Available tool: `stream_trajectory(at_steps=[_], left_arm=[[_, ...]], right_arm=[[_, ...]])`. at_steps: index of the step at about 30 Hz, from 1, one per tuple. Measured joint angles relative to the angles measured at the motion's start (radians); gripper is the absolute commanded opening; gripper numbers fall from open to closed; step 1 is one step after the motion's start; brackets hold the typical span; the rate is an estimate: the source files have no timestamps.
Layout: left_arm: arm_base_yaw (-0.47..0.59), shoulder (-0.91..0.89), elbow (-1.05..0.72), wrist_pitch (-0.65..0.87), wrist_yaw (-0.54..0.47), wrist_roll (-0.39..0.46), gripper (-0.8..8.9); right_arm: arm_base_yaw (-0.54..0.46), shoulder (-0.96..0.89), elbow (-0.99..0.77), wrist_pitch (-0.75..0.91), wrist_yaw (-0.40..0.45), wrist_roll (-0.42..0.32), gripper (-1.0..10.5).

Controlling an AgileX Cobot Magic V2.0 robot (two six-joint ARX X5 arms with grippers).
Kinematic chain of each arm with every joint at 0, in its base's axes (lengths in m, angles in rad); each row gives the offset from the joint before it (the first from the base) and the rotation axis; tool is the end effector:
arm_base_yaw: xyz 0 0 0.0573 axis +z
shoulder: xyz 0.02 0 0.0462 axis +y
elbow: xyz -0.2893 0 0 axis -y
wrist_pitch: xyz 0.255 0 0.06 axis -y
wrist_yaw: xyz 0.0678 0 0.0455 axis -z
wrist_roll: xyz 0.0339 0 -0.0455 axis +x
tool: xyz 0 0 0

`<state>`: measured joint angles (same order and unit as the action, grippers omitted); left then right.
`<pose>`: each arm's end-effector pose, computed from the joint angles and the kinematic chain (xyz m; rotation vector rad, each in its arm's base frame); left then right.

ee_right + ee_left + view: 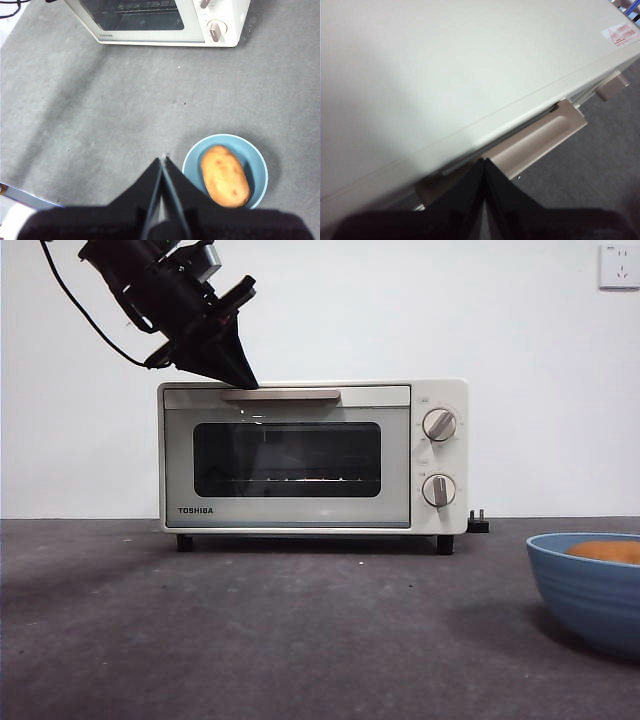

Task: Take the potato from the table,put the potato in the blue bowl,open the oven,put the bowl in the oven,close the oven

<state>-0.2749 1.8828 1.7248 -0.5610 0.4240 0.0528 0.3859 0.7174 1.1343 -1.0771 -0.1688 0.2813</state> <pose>0.4239 -0.1340 0.3330 -0.0062 0.7133 -0.6870 0.0820 0.0395 0.3897 0.1916 0.7339 0.4364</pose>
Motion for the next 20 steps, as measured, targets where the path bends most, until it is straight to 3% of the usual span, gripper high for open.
stream_trajectory(at_steps=[15,20], left_arm=[[-0.072,-0.023,0.014,-0.109,-0.166,0.071,-0.06],[-0.077,-0.023,0.014,-0.111,-0.171,0.075,-0.06]], right_arm=[[0.0,-0.037,0.0,-0.007,0.001,0.023,-0.1],[0.0,-0.097,0.0,-0.044,0.008,0.035,-0.1]])
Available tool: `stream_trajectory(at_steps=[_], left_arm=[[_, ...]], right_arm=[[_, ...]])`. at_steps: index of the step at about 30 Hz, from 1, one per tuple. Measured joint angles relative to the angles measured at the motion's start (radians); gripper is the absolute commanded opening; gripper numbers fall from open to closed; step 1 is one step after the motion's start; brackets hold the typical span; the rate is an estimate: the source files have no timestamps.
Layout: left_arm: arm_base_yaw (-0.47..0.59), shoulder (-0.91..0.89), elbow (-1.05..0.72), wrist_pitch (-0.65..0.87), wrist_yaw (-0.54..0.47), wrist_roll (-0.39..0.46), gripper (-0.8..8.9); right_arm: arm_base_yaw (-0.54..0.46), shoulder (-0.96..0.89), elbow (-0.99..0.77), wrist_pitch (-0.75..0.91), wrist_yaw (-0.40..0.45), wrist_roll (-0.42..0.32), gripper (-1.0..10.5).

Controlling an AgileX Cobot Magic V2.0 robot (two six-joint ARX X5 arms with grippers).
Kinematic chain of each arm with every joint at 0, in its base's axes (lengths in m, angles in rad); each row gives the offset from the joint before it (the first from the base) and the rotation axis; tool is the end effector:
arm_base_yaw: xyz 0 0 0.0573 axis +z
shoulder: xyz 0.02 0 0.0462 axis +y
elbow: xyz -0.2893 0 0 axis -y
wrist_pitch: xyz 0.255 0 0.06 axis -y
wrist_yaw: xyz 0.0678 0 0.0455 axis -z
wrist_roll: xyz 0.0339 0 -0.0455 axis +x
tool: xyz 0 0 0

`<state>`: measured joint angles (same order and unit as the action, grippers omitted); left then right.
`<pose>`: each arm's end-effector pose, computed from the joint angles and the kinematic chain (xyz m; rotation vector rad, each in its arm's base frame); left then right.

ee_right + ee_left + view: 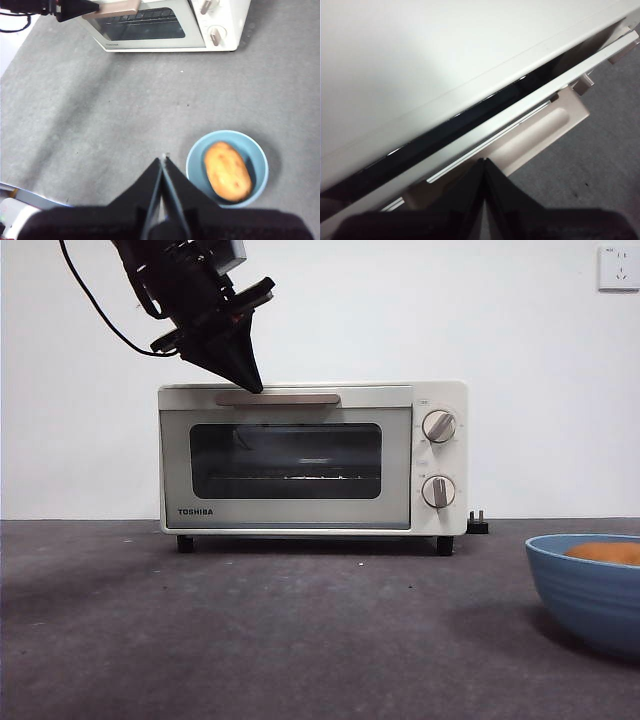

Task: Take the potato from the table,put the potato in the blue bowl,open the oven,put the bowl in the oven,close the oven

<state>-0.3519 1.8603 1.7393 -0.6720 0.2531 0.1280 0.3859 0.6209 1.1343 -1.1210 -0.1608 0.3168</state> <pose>0.4041 -0.1574 0.3379 0.1572 0.7663 -0.6235 0.0540 0.0278 0.3915 0.2302 0.6885 0.4275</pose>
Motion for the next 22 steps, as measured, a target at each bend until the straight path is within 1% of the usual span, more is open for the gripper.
stream_trajectory(at_steps=[9,13,22], left_arm=[[-0.01,-0.014,-0.02,0.013,-0.013,-0.003,-0.06],[-0.023,-0.068,-0.11,0.077,-0.054,-0.017,-0.06],[-0.016,-0.192,-0.35,0.211,-0.026,-0.051,-0.06]], right_arm=[[0.0,-0.048,0.0,-0.035,0.022,0.017,-0.1],[0.0,-0.048,0.0,-0.037,0.022,0.017,-0.1],[0.0,-0.048,0.0,-0.037,0.022,0.017,-0.1]])
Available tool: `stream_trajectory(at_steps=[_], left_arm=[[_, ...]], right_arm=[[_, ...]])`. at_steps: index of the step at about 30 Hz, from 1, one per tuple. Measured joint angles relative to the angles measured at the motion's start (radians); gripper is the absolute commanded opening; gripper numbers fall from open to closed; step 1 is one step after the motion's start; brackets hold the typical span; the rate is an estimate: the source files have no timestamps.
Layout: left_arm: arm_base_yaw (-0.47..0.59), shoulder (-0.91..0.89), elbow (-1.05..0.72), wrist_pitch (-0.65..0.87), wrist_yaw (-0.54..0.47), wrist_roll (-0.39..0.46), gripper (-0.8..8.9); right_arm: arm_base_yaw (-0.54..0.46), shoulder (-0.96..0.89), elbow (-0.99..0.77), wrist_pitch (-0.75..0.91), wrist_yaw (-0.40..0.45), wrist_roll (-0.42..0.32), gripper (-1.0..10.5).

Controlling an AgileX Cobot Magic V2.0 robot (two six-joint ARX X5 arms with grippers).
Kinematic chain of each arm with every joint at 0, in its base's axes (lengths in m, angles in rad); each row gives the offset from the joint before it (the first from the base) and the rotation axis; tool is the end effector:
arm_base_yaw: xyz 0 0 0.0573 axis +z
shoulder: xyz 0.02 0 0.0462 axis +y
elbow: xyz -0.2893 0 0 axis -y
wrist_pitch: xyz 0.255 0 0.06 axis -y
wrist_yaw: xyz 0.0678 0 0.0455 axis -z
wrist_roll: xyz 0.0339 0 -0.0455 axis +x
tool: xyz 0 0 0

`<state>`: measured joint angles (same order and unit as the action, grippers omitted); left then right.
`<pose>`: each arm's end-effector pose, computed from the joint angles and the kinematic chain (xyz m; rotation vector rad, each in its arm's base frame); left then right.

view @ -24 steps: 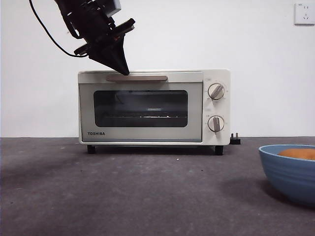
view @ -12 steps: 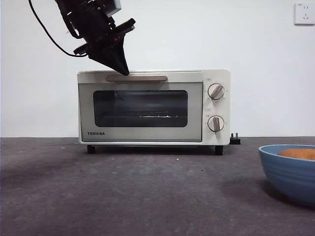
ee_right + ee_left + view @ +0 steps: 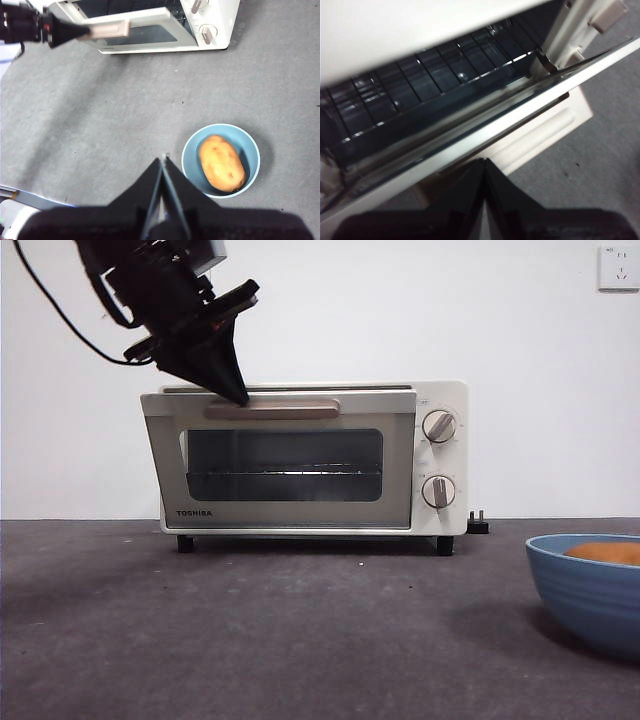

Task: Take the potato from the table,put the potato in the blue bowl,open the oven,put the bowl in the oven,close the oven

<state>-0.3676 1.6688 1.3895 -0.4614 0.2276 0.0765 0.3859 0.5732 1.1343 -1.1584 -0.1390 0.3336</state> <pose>0.3559 -0.1453 0.3107 0.1233 0.7277 -0.5960 0.0397 0.0212 0.3899 0.2418 0.6772 0.4034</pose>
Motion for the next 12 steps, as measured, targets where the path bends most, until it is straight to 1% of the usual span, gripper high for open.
stream_trajectory(at_steps=[6,9,12], left_arm=[[0.0,-0.042,-0.137,0.105,0.018,-0.051,-0.06],[-0.01,-0.048,-0.18,0.1,0.03,-0.063,-0.06],[-0.023,-0.044,-0.224,0.064,0.046,-0.072,-0.06]], right_arm=[[0.0,0.0,0.0,-0.004,0.0,0.0,-0.1],[0.0,0.0,0.0,-0.008,0.0,0.0,-0.1],[0.0,0.0,0.0,-0.008,0.0,0.004,-0.1]])
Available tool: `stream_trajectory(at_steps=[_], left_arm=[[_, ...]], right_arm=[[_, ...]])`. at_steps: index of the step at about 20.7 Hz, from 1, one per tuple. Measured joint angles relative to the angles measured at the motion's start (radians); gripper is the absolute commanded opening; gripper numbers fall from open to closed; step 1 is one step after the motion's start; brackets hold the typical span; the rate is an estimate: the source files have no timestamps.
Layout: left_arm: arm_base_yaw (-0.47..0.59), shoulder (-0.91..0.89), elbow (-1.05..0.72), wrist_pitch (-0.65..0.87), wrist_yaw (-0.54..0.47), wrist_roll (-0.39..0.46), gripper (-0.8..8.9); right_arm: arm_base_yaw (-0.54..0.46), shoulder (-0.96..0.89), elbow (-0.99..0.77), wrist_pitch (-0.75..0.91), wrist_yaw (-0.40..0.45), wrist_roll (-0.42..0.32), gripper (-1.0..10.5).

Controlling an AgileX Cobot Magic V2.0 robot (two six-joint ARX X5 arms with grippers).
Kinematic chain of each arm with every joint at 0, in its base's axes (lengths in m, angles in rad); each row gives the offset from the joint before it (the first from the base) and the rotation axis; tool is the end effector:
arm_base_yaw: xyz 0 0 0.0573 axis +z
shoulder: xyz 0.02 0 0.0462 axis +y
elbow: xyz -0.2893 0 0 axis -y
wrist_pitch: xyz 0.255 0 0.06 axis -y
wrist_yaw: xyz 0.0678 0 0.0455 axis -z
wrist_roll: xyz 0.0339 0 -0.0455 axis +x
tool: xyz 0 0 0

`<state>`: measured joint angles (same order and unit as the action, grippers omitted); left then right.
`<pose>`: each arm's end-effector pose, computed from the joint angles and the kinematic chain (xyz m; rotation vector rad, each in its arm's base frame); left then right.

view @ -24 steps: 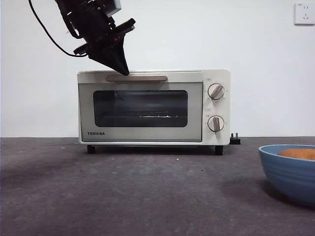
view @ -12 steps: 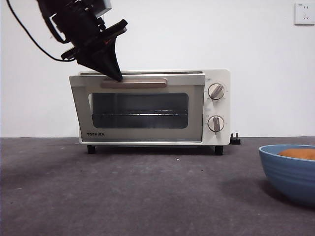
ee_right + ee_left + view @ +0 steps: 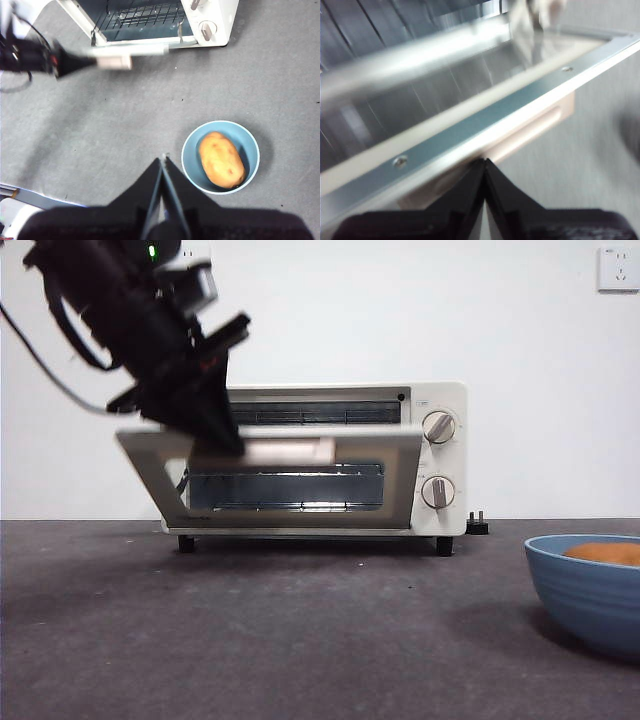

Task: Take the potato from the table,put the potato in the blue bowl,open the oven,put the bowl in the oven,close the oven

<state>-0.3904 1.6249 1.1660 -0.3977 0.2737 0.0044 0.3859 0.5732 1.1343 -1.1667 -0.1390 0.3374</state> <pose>0.3263 -0.1442 0.2573 0.0548 0.8689 -0.6243 0.0392 0.0210 0.3892 0.2441 0.6862 0.4003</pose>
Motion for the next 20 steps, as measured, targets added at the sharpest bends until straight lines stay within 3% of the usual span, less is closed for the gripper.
stream_trajectory(at_steps=[4,7,20], left_arm=[[-0.005,0.052,-0.12,0.006,-0.08,-0.046,-0.06],[-0.005,0.052,-0.134,0.028,-0.085,-0.069,-0.06],[-0.061,0.051,-0.133,0.025,-0.108,-0.031,-0.06]], right_arm=[[0.0,0.0,0.0,0.0,0.0,0.005,-0.1],[0.0,0.0,0.0,0.0,0.0,0.005,-0.1],[0.0,0.0,0.0,-0.091,0.0,0.007,-0.1]])
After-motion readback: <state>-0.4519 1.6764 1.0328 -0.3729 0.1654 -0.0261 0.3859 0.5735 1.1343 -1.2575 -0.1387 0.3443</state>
